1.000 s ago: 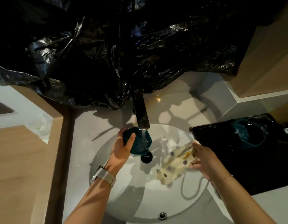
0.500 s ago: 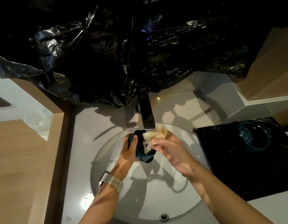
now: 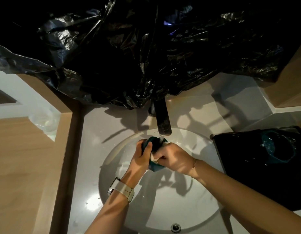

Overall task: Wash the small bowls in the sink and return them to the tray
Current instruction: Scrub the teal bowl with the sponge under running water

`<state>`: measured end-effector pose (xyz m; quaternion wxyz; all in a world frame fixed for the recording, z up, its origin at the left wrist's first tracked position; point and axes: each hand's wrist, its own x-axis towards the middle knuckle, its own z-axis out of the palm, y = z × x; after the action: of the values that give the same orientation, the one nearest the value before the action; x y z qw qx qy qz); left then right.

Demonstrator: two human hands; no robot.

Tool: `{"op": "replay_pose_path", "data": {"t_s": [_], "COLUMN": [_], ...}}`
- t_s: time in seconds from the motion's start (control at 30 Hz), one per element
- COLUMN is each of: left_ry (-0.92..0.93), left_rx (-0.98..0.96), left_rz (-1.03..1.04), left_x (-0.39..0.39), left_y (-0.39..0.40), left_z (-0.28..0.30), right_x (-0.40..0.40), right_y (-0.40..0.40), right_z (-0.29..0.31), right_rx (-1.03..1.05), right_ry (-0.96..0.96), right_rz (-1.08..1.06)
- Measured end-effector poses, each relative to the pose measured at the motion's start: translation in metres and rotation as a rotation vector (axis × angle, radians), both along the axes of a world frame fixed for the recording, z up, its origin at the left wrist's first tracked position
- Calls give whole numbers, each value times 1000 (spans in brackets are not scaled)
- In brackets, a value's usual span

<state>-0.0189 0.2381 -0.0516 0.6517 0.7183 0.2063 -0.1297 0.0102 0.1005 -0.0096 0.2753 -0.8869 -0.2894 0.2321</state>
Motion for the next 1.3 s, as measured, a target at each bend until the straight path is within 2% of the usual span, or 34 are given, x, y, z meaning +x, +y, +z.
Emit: {"op": "replay_pose_path", "data": {"t_s": [0.1, 0.17, 0.23, 0.3, 0.37, 0.5, 0.6, 0.67, 0.77, 0.83, 0.9, 1.0, 1.07, 1.13, 1.3], "left_ry": [58, 83, 49, 2, -8, 1, 9, 23, 29, 6, -11, 11, 44, 49, 36], "left_rx": [-82, -108, -61, -19, -1, -27, -98, -89, -10, 43, 93, 61, -20, -65, -16], "left_rz": [76, 94, 63, -7, -49, -43, 10, 47, -9, -70, -104, -90, -52, -17, 15], "left_x": [1, 0, -2, -3, -2, 1, -1, -1, 2, 4, 4, -1, -4, -5, -2], "left_y": [-4, -5, -3, -1, 0, 1, -2, -4, -3, -1, 0, -1, -1, -2, -5], "left_z": [-2, -1, 7, 11, 11, 11, 16, 15, 13, 14, 15, 13, 14, 16, 15], "right_x": [1, 4, 6, 5, 1, -4, -2, 1, 0, -6, -10, -12, -11, -9, -7], "right_y": [9, 13, 15, 13, 6, -5, -2, -2, 0, -3, -10, -16, -15, -14, -10], "right_z": [-8, -10, -7, 0, 9, 9, 1, -1, 3, 7, 12, 8, 3, -3, 0], "right_rx": [6, -115, -243, -260, -150, 99, 100, -11, -234, -284, -172, -11, 36, 13, -164], "right_ry": [-114, -241, -274, -225, -127, 238, 85, -80, -196, -155, 4, 186, 124, -22, -291], "right_rz": [29, 8, -51, -83, -72, -188, -109, -24, 1, 20, -32, -94, -49, 25, 35]}}
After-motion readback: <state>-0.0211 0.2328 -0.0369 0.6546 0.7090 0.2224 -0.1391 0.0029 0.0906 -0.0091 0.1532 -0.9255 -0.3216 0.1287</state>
